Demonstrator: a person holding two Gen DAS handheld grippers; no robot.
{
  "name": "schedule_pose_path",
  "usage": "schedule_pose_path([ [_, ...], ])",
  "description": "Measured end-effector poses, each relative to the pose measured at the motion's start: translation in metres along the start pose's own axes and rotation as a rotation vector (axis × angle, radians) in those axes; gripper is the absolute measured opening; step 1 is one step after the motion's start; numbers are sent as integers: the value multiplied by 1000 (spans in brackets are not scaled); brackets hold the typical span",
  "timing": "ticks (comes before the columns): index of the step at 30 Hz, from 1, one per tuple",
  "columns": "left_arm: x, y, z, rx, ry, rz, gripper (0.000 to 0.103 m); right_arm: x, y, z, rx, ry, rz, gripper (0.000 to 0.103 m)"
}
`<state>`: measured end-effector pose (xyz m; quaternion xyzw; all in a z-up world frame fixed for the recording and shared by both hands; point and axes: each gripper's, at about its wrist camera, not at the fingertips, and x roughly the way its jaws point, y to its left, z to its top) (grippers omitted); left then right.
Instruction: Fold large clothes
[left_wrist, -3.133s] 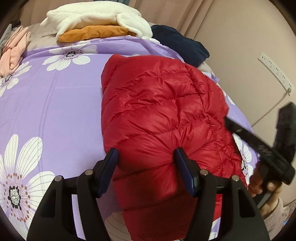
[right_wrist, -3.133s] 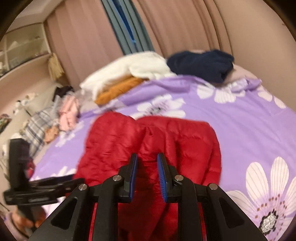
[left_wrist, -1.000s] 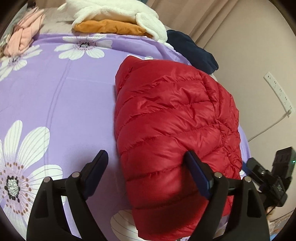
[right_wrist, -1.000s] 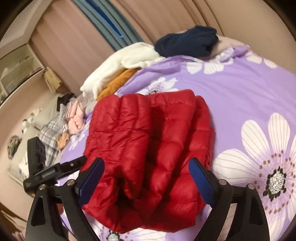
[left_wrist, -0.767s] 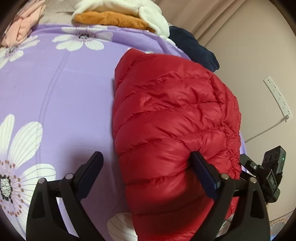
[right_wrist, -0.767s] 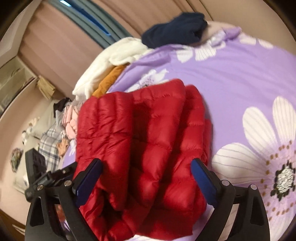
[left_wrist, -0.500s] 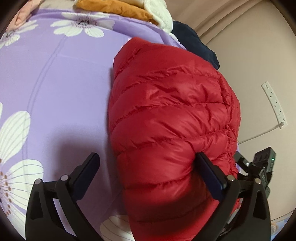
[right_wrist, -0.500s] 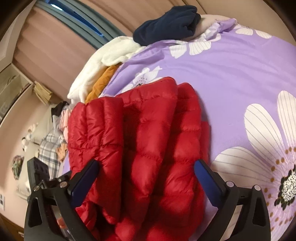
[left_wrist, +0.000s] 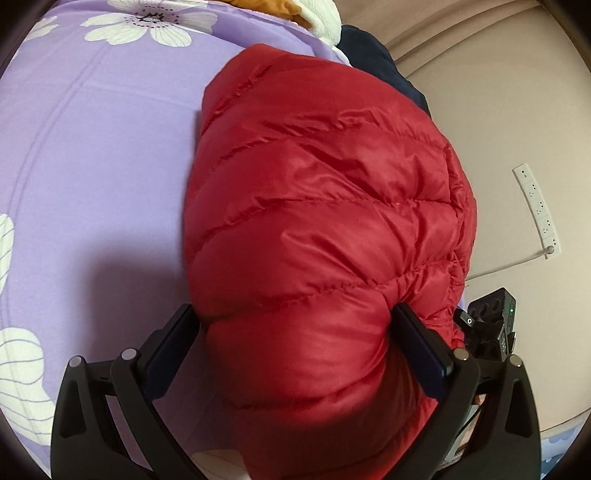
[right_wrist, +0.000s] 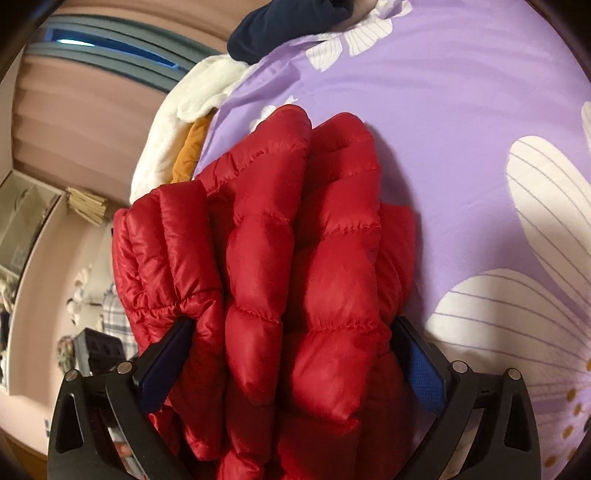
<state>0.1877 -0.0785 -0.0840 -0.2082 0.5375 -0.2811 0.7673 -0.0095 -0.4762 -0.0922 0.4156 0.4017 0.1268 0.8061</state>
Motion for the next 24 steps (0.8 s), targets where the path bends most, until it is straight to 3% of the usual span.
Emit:
schedule_pose_path([
  [12,8,-19,0,75,-4,34,102,15,16,-2,-44,1,22,102],
  [15,5,-26,-3,115,-32,64,96,16,20,-4,-64,-14,35,95],
  [20,-2,-35,-8,170,-66,108,86,13,25,-12,-105,-40,63,71],
  [24,-8,-44,-16,218,-98,148,80,9,36,-17,-153,-66,46,60],
])
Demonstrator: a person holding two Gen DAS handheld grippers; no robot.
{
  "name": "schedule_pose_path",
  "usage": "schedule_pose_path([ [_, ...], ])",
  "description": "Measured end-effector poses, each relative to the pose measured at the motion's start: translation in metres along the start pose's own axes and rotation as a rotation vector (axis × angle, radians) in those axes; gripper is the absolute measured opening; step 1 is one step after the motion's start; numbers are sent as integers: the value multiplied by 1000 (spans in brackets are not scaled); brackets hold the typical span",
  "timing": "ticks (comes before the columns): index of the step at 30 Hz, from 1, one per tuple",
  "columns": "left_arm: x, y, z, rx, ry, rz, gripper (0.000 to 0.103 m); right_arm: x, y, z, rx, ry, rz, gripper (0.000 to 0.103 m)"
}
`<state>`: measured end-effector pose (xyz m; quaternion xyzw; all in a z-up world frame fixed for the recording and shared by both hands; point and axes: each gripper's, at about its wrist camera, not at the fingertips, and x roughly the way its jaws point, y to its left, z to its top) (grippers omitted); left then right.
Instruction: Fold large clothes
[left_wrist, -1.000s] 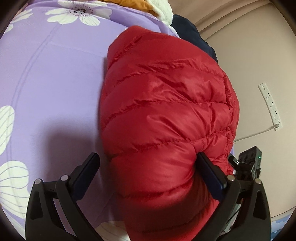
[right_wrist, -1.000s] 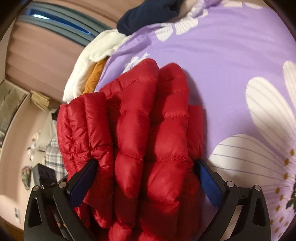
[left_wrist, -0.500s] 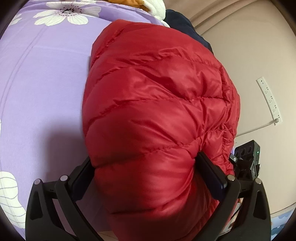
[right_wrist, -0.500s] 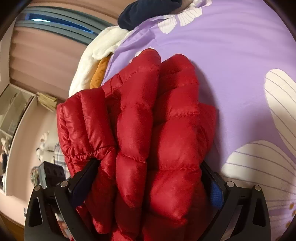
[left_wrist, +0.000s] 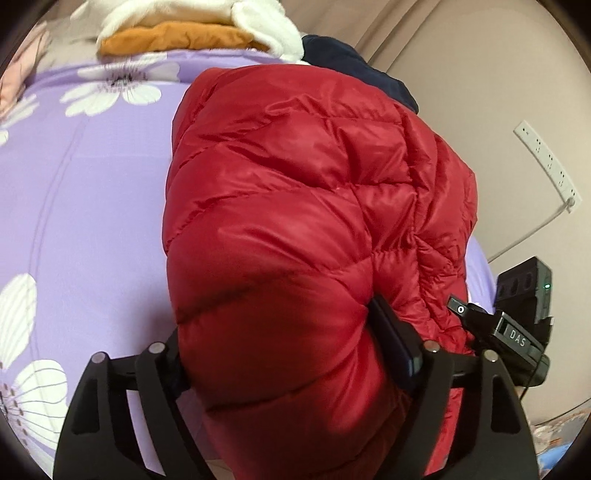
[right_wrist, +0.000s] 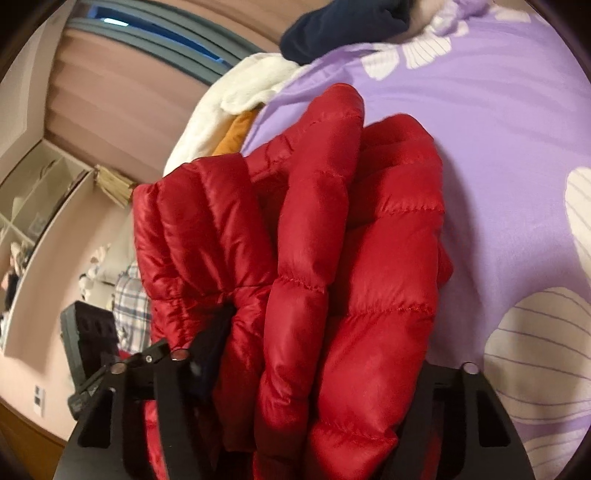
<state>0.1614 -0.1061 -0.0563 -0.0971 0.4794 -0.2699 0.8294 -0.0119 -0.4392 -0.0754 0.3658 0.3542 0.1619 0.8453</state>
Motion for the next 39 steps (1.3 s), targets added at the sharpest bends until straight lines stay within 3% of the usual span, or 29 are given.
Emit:
schedule_pose_path([
  [5,-6,-1,2,23,-26,26,77,-1,16,-3,-52,-32,-8,53],
  [13,-32,0,-9,30,-67,56,77,4,26,-7,-64,-58,24,52],
  [22,-60,11,-17,6,-110,78,77,13,44,-1,-115,-44,64,52],
  [39,-64,12,-19,-43,-181,105,77,27,51,9,-195,1,105,52],
])
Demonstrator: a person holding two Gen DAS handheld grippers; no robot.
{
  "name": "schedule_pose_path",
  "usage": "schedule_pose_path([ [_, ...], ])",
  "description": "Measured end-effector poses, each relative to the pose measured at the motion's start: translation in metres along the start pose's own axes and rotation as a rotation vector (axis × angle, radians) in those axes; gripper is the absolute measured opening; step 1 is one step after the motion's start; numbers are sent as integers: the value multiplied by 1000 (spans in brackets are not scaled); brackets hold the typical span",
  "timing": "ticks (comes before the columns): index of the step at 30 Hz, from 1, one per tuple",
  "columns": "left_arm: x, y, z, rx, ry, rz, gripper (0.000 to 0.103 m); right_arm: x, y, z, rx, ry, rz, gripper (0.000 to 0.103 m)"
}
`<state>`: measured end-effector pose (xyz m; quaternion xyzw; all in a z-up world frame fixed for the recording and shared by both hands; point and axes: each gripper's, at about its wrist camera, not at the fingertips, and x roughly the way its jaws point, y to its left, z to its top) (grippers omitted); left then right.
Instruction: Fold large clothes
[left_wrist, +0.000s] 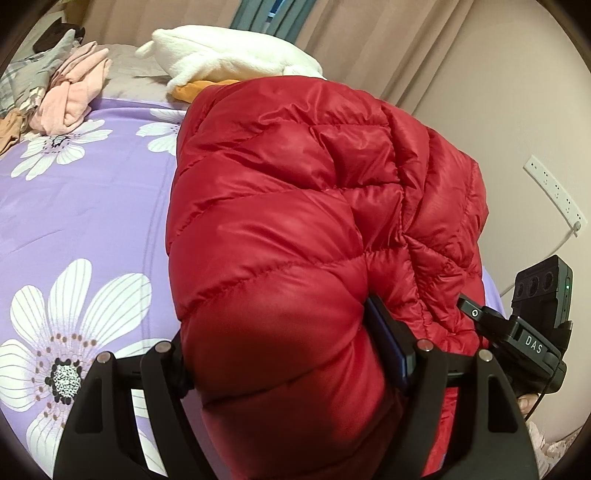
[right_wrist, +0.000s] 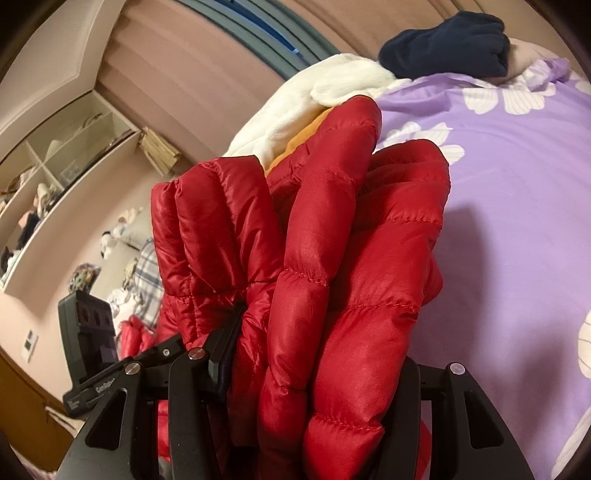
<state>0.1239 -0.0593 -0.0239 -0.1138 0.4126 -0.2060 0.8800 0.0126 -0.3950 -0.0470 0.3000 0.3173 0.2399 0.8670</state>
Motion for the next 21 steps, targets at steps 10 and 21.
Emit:
schedule_pose_path([
  [10,-12,6,-3,-26,-21,15,77,8,1,3,-36,29,25,52],
  [21,-20,10,-10,-49,-27,21,77,17,4,8,-65,57,38,52],
])
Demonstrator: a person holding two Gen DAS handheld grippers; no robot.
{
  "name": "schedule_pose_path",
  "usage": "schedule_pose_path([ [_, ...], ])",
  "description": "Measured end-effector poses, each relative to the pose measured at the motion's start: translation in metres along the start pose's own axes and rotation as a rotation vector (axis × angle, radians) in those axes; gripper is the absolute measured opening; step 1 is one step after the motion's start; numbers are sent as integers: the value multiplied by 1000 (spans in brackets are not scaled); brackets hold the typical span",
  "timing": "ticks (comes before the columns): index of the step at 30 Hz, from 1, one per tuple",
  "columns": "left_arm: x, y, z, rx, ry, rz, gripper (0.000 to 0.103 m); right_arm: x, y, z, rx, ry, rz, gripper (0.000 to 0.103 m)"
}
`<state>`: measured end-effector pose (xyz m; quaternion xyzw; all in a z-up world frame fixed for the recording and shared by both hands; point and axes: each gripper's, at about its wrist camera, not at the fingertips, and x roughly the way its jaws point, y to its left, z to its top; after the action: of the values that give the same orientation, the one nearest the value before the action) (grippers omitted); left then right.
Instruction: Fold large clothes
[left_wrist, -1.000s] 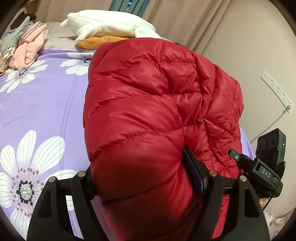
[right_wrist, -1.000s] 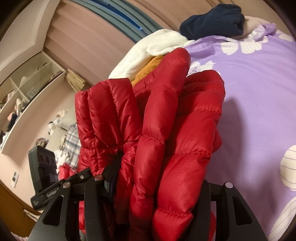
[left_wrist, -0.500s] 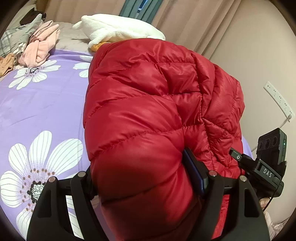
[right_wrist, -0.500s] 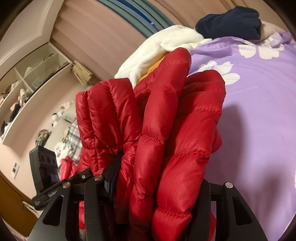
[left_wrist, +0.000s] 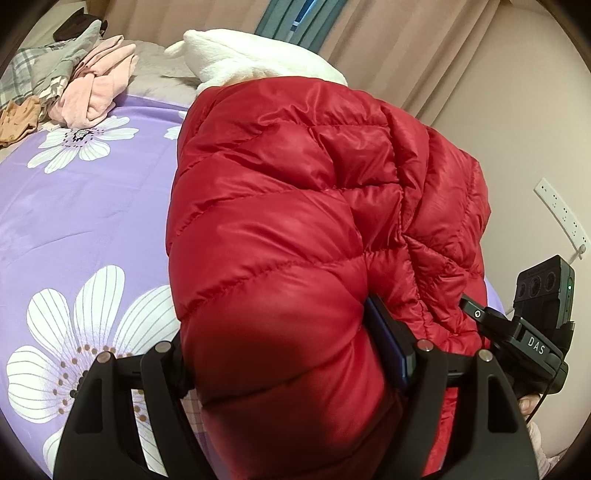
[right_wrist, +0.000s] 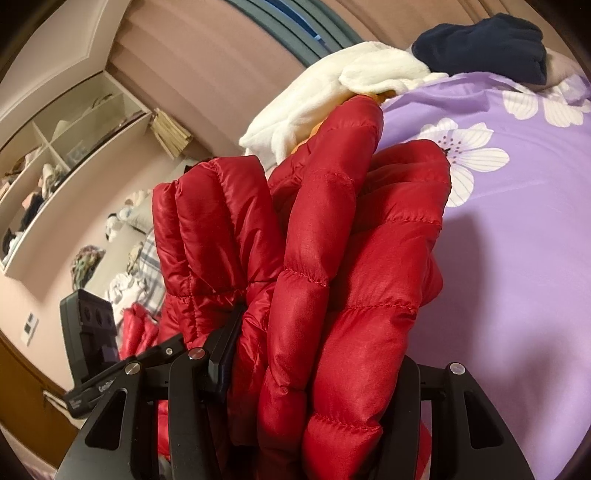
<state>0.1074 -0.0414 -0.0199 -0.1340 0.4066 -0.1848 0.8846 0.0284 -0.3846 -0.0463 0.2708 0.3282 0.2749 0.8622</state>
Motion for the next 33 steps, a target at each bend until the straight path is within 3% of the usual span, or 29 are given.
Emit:
schedule_pose_path([
  [33,-5,-1,-3,-46,19,9,77,23,8,5,0,35,-5,52],
])
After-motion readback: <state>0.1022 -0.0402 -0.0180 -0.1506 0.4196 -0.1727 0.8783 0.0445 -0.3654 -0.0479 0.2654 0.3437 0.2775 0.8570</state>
